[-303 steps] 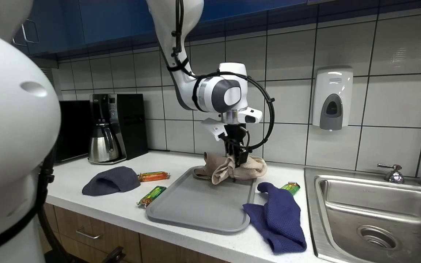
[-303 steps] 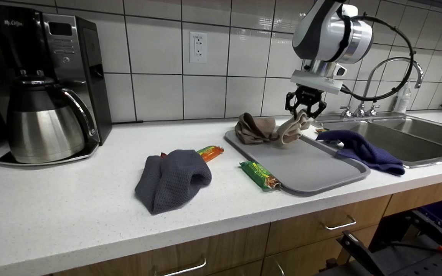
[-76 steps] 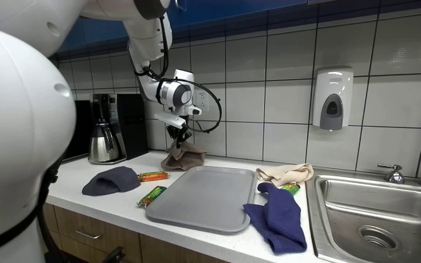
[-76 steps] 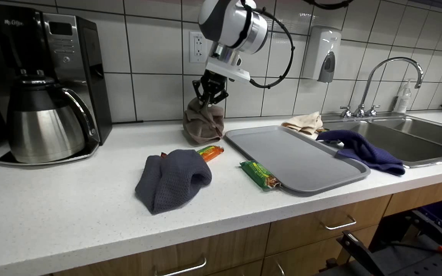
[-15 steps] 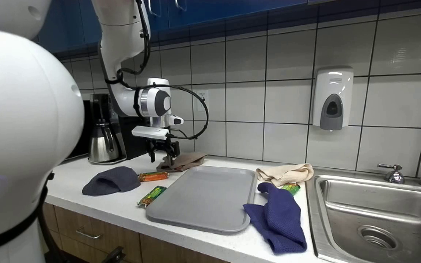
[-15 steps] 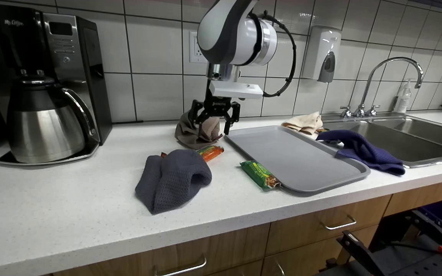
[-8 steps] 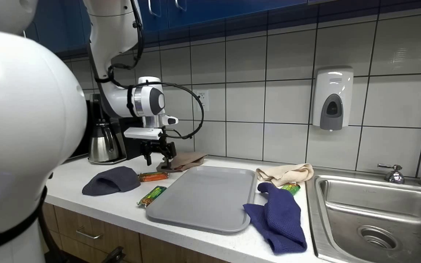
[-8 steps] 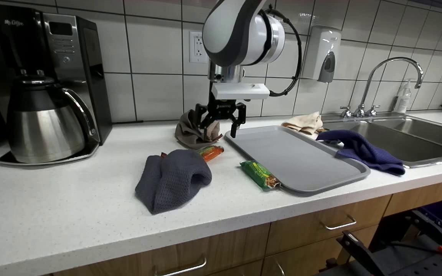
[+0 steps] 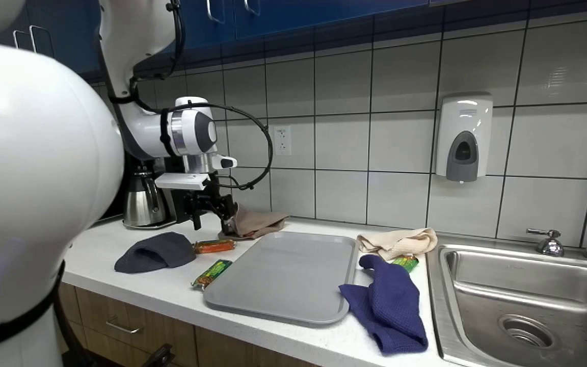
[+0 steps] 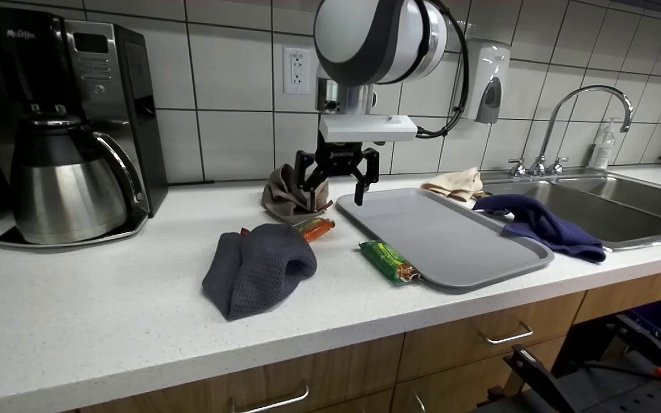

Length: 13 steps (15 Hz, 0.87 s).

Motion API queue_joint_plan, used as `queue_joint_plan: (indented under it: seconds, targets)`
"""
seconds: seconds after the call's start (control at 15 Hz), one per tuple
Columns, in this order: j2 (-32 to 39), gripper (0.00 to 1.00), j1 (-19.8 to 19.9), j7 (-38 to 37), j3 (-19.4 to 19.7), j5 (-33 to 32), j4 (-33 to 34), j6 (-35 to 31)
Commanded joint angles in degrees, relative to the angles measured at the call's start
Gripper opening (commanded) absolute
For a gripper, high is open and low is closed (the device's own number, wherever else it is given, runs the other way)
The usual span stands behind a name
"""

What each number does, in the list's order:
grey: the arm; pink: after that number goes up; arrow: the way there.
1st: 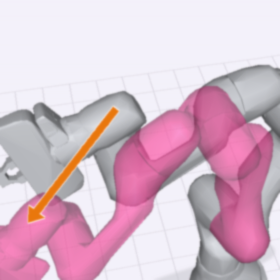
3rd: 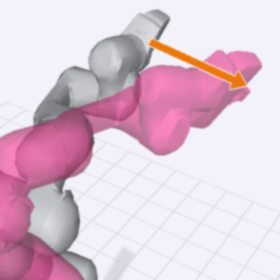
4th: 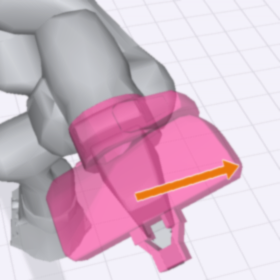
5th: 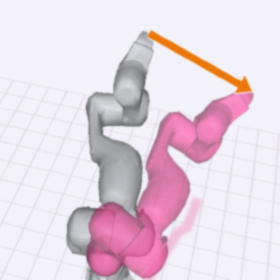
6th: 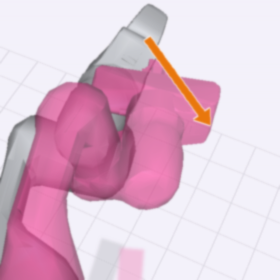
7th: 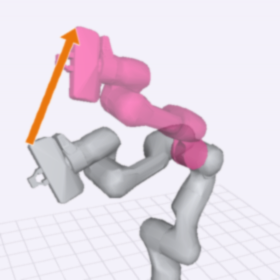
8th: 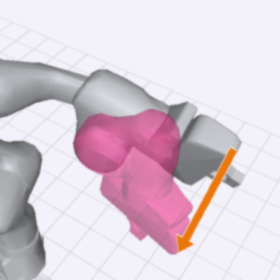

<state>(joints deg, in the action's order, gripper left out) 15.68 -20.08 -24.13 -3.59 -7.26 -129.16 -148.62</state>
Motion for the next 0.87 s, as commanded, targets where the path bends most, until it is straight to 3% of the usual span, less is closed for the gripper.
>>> queue_joint_plan:
  seconds: [0.0, 0.4, 0.47, 0.8]
  targets:
    - [-5.49, 1.00, -0.31, -5.00, -0.13, -2.38, -4.87, 1.67]
    - [-9.27, 1.00, 0.43, -9.72, -0.83, -4.24, -8.90, 3.15]
    - [-5.87, 1.00, 1.39, -6.66, -1.54, -2.49, -6.48, 1.29]
    - [-7.08, 1.00, 1.58, -7.64, -1.79, -2.84, -7.76, 1.57]
